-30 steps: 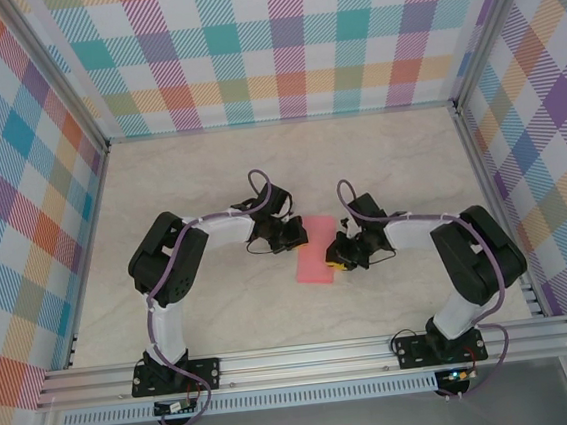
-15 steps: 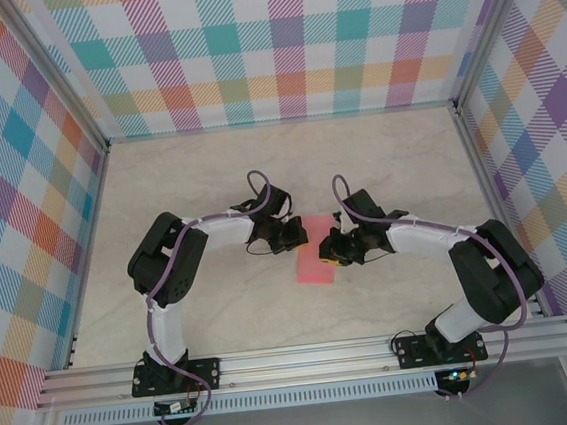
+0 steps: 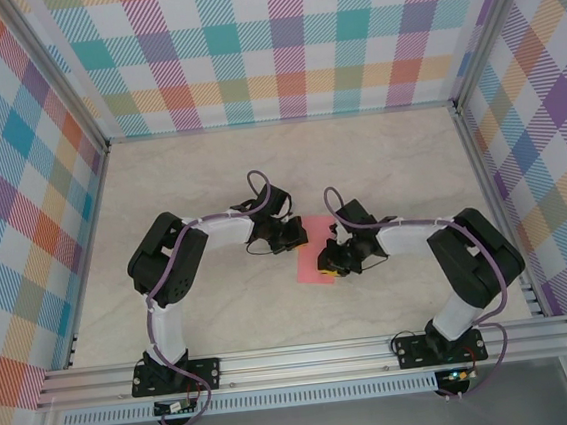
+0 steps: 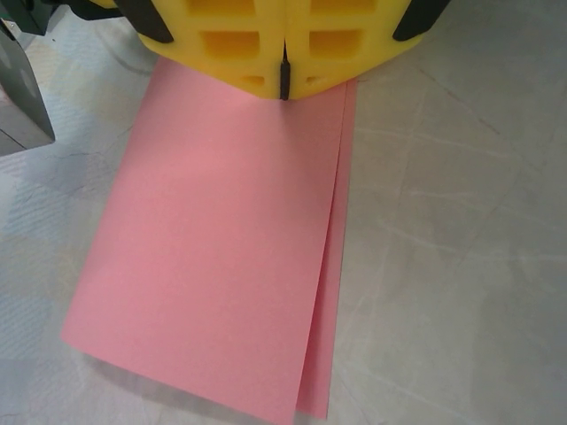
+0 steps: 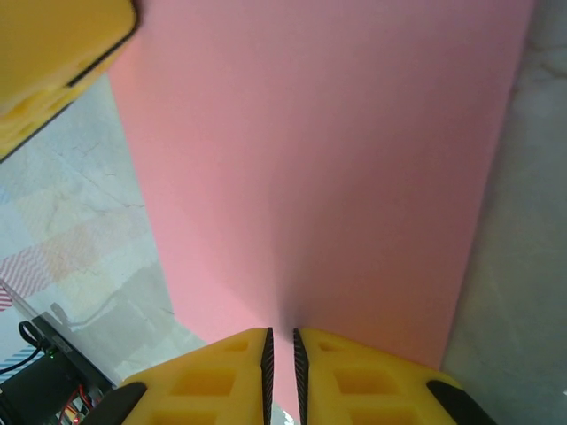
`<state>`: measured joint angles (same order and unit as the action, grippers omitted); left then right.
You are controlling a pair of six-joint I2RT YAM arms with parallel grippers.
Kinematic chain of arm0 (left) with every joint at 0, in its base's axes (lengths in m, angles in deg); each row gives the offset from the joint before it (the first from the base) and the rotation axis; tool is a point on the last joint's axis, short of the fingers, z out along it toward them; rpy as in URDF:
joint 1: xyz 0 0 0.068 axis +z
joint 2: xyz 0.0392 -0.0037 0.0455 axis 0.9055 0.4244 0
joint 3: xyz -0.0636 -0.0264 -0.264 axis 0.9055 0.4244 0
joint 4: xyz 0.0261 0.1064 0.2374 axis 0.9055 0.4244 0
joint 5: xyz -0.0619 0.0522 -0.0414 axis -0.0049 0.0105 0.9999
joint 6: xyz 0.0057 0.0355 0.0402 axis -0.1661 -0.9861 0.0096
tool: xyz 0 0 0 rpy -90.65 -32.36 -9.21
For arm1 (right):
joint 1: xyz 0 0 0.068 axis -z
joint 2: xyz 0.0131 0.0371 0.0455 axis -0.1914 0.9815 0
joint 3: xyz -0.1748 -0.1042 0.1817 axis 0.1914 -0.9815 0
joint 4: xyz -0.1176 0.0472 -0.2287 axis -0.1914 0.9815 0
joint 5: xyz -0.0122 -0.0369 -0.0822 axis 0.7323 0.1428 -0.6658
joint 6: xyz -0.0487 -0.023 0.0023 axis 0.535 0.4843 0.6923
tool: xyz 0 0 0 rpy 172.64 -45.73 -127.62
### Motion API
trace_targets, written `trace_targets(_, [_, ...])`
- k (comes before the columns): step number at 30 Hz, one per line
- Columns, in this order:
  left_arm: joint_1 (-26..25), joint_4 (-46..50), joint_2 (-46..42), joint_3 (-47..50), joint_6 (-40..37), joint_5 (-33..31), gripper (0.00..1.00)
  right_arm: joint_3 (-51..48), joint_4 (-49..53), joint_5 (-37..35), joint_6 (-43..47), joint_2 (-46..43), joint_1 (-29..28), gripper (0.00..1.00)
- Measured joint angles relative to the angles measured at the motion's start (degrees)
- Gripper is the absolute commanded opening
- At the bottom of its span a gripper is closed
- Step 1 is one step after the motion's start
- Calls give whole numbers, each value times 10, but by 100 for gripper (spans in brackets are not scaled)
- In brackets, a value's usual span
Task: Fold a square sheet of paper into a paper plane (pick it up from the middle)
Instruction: Fold the square sheet of paper in half at the center of the table.
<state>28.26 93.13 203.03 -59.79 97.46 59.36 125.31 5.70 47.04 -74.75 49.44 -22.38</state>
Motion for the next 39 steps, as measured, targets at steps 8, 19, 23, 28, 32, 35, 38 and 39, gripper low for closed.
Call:
trace_targets(8, [0,0,0,0,0,0,0,-38,78,4,32,-58,-1,18])
trace_targets(19, [0,-5,-2,3,0,0,0,120,91,-36,49,-10,40,17])
trace_targets(23, [0,-6,-2,4,0,0,0,166,50,-41,50,77,55,17])
trace_targets(28, [0,-6,-2,4,0,0,0,184,29,-47,53,131,75,16])
trace_targets(32, [0,-6,-2,4,0,0,0,182,6,-30,54,145,103,16])
trace_targets(35, [0,-6,-2,4,0,0,0,170,-20,-21,56,145,131,16])
trace_targets(38, [0,-6,-2,4,0,0,0,166,-34,-13,56,145,162,16])
trace_targets(39, [0,-6,-2,4,0,1,0,166,-35,-15,59,145,170,17])
